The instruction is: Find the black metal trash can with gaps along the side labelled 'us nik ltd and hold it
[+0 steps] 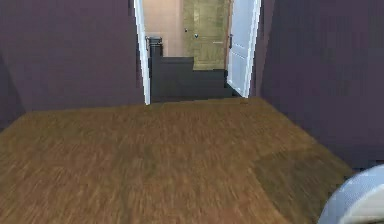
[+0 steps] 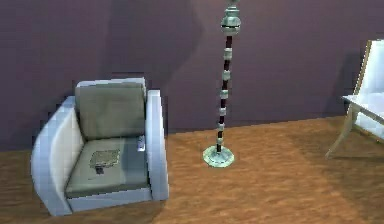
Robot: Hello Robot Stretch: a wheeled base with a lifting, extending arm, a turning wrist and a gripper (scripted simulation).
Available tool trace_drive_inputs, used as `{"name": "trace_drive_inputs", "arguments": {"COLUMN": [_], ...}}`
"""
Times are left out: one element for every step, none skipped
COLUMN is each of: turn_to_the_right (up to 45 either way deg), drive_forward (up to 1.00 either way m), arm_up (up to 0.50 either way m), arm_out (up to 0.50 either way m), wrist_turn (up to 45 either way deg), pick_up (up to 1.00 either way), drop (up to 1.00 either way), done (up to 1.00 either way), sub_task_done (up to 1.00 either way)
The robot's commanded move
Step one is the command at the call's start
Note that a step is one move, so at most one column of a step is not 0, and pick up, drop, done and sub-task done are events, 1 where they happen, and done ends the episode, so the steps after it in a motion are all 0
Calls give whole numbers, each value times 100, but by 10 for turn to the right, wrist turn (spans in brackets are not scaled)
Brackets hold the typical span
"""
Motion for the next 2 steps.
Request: {"name": "trace_drive_inputs", "arguments": {"turn_to_the_right": [0, 0], "drive_forward": [100, 100], "arm_up": [0, 0], "arm_out": [0, 0], "wrist_turn": [0, 0], "pick_up": [0, 0], "drop": [0, 0], "done": [0, 0], "sub_task_done": [0, 0]}}
